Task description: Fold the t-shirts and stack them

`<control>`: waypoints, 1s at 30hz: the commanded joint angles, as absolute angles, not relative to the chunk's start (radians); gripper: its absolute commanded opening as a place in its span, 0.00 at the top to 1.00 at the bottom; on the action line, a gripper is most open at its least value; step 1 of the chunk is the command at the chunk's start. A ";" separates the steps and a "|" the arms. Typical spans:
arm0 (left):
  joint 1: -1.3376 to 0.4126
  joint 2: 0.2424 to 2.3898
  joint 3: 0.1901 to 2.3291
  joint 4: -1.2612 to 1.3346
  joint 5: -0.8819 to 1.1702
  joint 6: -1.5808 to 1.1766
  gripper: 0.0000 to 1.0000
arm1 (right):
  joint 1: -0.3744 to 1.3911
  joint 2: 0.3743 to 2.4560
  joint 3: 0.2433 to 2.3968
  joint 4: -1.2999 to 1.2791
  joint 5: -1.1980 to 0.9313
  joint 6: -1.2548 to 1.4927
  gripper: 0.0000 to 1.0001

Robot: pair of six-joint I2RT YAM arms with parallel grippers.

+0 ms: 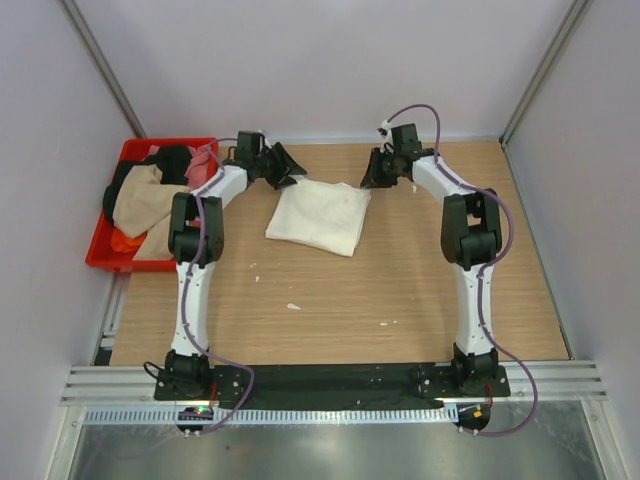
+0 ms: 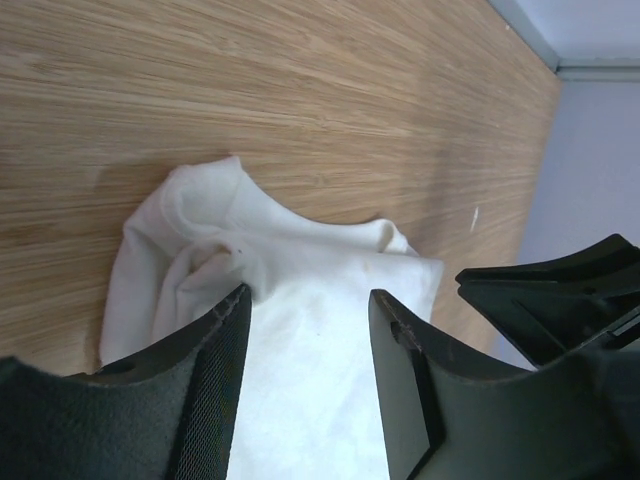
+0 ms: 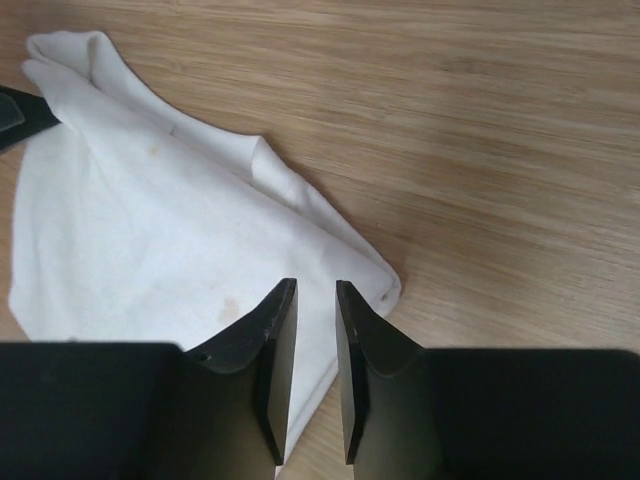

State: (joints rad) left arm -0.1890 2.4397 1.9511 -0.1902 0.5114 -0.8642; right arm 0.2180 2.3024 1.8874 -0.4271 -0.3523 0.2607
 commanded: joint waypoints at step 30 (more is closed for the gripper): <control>-0.212 2.118 1.513 -0.620 0.187 -0.500 0.79 | 0.290 1.957 1.237 -0.160 -0.391 0.528 0.42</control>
State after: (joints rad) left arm -0.1997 2.1094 1.5425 -0.5816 0.2024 -0.5117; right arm 0.2878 1.9709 1.2694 -0.2054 -0.3695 0.5301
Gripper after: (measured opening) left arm 0.236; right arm 0.588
